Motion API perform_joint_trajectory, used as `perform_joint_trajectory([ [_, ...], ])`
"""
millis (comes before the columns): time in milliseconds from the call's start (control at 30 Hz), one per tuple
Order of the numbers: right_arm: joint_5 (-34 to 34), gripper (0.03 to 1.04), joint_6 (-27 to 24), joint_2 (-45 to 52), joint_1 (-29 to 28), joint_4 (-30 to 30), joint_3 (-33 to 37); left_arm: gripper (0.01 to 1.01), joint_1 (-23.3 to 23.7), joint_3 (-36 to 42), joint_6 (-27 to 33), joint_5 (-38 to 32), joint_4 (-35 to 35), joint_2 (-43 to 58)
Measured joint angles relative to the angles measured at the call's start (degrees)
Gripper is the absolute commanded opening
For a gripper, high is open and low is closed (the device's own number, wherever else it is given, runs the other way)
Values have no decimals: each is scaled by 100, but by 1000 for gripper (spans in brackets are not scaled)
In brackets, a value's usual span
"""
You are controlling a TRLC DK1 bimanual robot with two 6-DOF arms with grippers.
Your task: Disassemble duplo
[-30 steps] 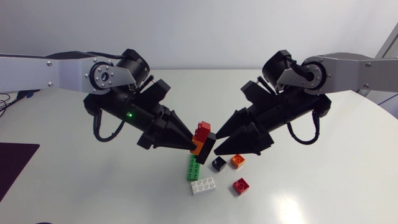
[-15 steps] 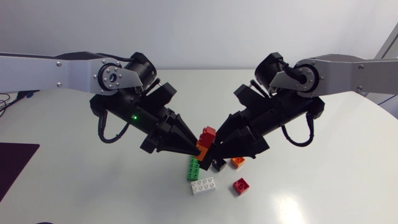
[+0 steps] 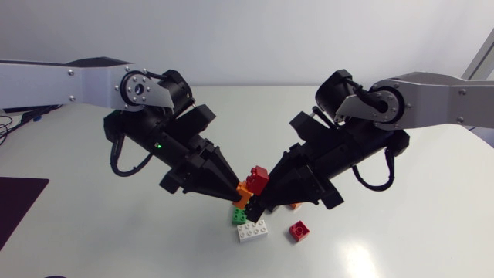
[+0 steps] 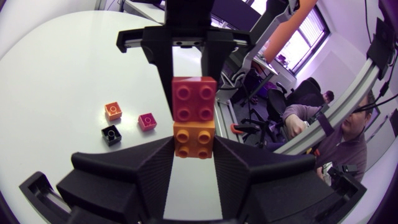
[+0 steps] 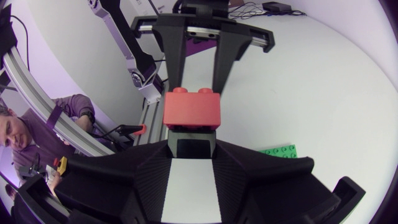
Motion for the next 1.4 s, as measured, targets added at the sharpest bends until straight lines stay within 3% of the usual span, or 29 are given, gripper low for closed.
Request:
perform_joint_trajectory([
  [133,114,249,-111,-26,-214,-42,-2,180,221,166,525,98,-481,2],
  [233,188,249,-131,-37,-313,-48,-2,182,544,188,673,-319,-420,4],
  [433,442,251,-111,-199,-254,-44,-13,190,645,-608,-310,-2588,2155,-37],
  [667,614,252,46,-354,4,129,-153,226,306,-1073,-1147,-4256,3233,570],
  [833,717,252,87,-505,35,186,-337,515,157,-1156,-1399,-4697,3488,800],
  [933,734,254,90,-540,35,219,-387,810,98,-1158,-1421,-4710,3515,800],
  [1067,750,254,129,-540,39,223,-387,969,98,-1161,-1421,-4695,3501,723],
  [1200,754,256,129,-540,39,254,-387,974,116,-1134,-1412,-4201,3193,319],
  [1400,778,257,129,-538,136,278,-472,956,181,-704,-1060,-2013,1864,-706],
])
